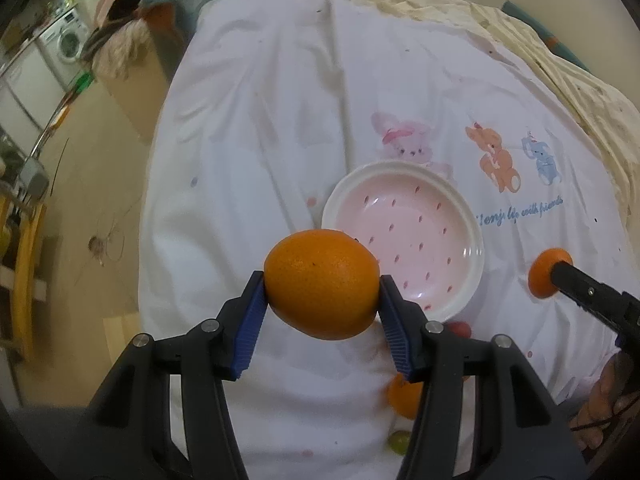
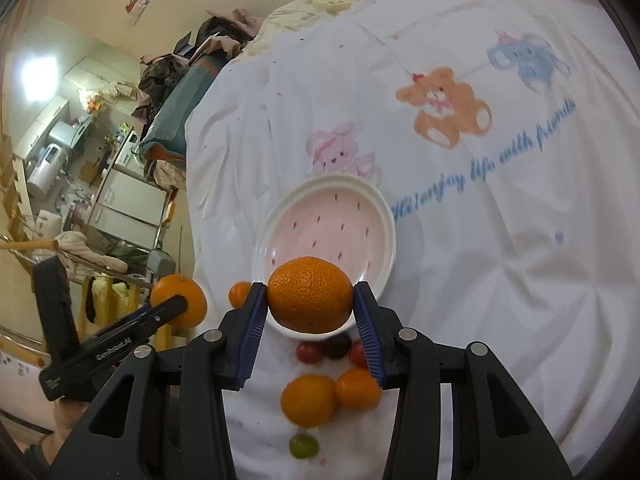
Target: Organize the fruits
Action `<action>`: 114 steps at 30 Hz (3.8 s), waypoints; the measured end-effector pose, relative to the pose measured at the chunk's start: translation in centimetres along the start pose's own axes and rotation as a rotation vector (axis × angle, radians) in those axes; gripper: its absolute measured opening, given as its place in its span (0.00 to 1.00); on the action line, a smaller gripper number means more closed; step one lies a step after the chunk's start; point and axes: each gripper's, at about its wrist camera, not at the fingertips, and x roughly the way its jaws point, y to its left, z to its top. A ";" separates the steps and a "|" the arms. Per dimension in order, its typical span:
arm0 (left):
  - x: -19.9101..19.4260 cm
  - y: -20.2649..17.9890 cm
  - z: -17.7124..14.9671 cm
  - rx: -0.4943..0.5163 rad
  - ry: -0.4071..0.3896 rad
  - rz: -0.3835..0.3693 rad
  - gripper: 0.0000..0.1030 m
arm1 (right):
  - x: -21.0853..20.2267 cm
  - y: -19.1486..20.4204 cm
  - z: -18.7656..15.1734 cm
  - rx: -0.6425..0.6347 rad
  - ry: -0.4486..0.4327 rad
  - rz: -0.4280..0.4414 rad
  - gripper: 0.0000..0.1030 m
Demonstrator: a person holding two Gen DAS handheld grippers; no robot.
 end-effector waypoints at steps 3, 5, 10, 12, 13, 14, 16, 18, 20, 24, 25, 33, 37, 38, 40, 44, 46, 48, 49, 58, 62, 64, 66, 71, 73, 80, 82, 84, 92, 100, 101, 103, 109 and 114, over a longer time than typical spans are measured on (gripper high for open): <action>0.4 -0.5 1.0 0.025 -0.012 0.004 0.49 | 0.5 0.0 1.3 -0.008 -0.012 0.002 0.45; 0.8 -0.9 1.6 0.047 -0.016 0.008 0.49 | 1.1 -0.2 2.0 -0.002 -0.006 0.008 0.45; 2.5 -1.5 2.6 0.079 -0.010 -0.007 0.49 | 3.3 -0.9 3.8 0.013 0.025 0.007 0.45; 3.5 -1.9 2.8 0.092 0.001 -0.003 0.49 | 4.3 -1.2 4.3 0.024 0.040 0.008 0.45; 4.1 -2.0 2.9 0.097 0.011 -0.002 0.49 | 4.7 -1.3 4.5 0.028 0.047 0.007 0.45; 4.6 -2.2 2.9 0.100 0.018 -0.003 0.49 | 5.3 -1.4 4.8 0.034 0.058 0.007 0.45; 5.7 -2.5 3.1 0.107 0.035 -0.007 0.49 | 6.5 -1.5 5.1 0.040 0.076 0.003 0.45; 6.9 -2.9 3.3 0.114 0.054 -0.008 0.49 | 7.8 -1.7 5.6 0.042 0.096 -0.005 0.45; 7.8 -3.2 3.4 0.121 0.068 -0.011 0.49 | 9.2 -1.9 6.0 0.042 0.124 -0.011 0.45; 9.7 -3.7 3.7 0.137 0.098 -0.015 0.49 | 12.0 -2.3 6.7 0.048 0.176 -0.034 0.45; 10.1 -3.8 3.8 0.139 0.103 -0.019 0.49 | 12.8 -2.5 6.8 0.055 0.195 -0.039 0.45; 11.6 -3.8 4.2 0.128 0.122 -0.044 0.49 | 16.2 -3.3 7.4 0.079 0.239 -0.045 0.47; 11.9 -3.8 4.4 0.121 0.120 -0.053 0.49 | 15.9 -3.2 7.7 0.087 0.224 -0.022 0.51; 12.0 -3.8 4.4 0.121 0.121 -0.054 0.49 | 15.6 -3.3 7.8 0.095 0.214 -0.004 0.59; 12.1 -3.8 4.5 0.117 0.122 -0.059 0.50 | 14.5 -3.6 8.0 0.108 0.175 0.013 0.69; 12.1 -3.9 4.6 0.129 0.106 -0.059 0.50 | 12.9 -3.6 8.6 0.093 0.148 -0.010 0.72; 12.2 -3.9 4.7 0.129 0.101 -0.060 0.50 | 11.9 -4.2 8.5 0.117 0.130 -0.010 0.72; 12.3 -3.8 4.8 0.119 0.104 -0.069 0.50 | 11.1 -4.7 8.5 0.142 0.125 -0.007 0.72; 12.4 -3.9 4.9 0.117 0.106 -0.072 0.50 | 10.6 -4.9 8.4 0.149 0.125 -0.014 0.72; 13.4 -5.2 5.9 0.111 0.089 -0.078 0.52 | 6.6 -5.3 6.9 0.196 0.095 -0.022 0.72; 13.4 -5.4 6.1 0.113 0.087 -0.080 0.63 | 5.0 -5.3 5.7 0.198 0.084 -0.023 0.72; 13.0 -5.3 6.1 0.110 0.069 -0.082 0.80 | 4.3 -5.3 5.0 0.200 0.081 -0.028 0.72; 12.6 -5.2 6.1 0.109 0.054 -0.080 0.84 | 3.8 -5.3 4.6 0.204 0.076 -0.027 0.72; 12.1 -5.2 5.7 0.113 0.047 -0.072 0.84 | 2.4 -5.1 3.4 0.210 0.061 -0.018 0.72; 11.6 -5.1 5.5 0.113 0.036 -0.069 0.84 | 2.0 -4.9 2.9 0.201 0.055 -0.021 0.72; 9.1 -4.0 4.2 0.085 0.002 -0.065 0.84 | 1.2 -3.7 1.4 0.153 0.049 -0.033 0.72; 8.0 -3.4 3.7 0.079 -0.005 -0.059 0.84 | 1.0 -3.3 1.0 0.142 0.048 -0.031 0.72; 6.9 -2.8 3.1 0.069 -0.011 -0.056 0.84 | 0.8 -3.0 0.4 0.131 0.047 -0.033 0.72; 2.8 0.0 -0.7 0.015 0.000 -0.068 0.84 | 0.5 -2.8 -1.7 0.128 0.068 -0.052 0.72; 1.0 2.9 -4.3 -0.085 0.015 -0.081 0.84 | 0.9 -2.8 -4.1 0.137 0.105 -0.084 0.72; 1.0 3.1 -4.7 -0.091 0.016 -0.084 0.84 | 1.0 -2.8 -4.4 0.140 0.112 -0.088 0.72; 1.0 3.3 -5.4 -0.097 0.018 -0.089 0.84 | 1.5 -3.0 -5.0 0.165 0.130 -0.085 0.72; 1.4 3.5 -6.0 -0.128 0.018 -0.078 0.84 | 3.2 -3.7 -5.8 0.210 0.179 -0.097 0.72; 1.4 2.6 -6.0 -0.117 0.020 -0.105 0.84 | 5.5 -3.1 -5.4 0.141 0.227 -0.169 0.66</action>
